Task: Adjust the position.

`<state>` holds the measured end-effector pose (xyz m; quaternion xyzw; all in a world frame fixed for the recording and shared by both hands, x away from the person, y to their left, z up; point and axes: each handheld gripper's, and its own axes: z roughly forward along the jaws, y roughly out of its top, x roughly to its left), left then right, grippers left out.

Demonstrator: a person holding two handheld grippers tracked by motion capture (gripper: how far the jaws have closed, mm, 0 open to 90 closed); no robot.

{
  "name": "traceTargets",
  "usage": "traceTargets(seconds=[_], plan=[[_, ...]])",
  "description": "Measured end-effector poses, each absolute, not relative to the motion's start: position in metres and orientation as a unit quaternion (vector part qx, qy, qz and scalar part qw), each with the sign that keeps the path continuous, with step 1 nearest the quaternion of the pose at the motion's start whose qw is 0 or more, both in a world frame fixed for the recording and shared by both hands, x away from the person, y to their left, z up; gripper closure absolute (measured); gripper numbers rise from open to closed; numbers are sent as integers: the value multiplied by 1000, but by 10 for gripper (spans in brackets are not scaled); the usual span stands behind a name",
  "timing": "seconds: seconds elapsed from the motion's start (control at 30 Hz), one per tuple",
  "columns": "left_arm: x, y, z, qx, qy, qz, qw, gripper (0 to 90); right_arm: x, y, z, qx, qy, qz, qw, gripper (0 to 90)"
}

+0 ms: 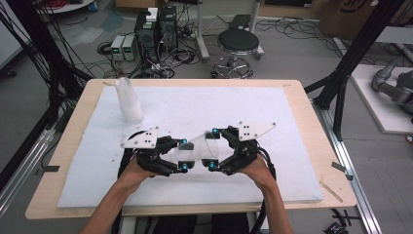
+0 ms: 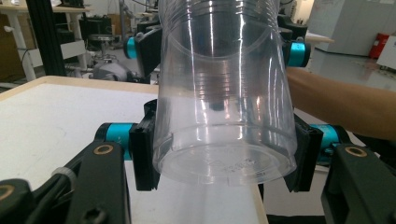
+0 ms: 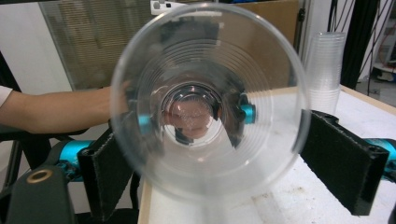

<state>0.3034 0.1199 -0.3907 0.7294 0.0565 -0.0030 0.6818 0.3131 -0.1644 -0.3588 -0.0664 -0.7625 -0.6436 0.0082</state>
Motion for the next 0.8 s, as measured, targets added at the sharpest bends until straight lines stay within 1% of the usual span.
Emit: traceTargets(seconds=[0.23, 0.37, 0.43, 0.53, 0.8], plan=[[303, 115, -389, 731, 51, -5, 681, 417, 313, -160, -359, -63, -763, -644, 13, 140], [302, 114, -388, 732, 47, -6, 680, 417, 314, -158, -360, -55, -761, -646, 24, 167], [302, 114, -389, 733, 49, -5, 679, 417, 314, -157, -360, -53, -759, -648, 27, 203], [303, 115, -389, 733, 51, -5, 679, 417, 314, -158, -359, -41, -756, -652, 30, 302], [302, 114, -389, 737, 51, -13, 673, 408, 313, -158, -359, -36, -756, -653, 31, 333]])
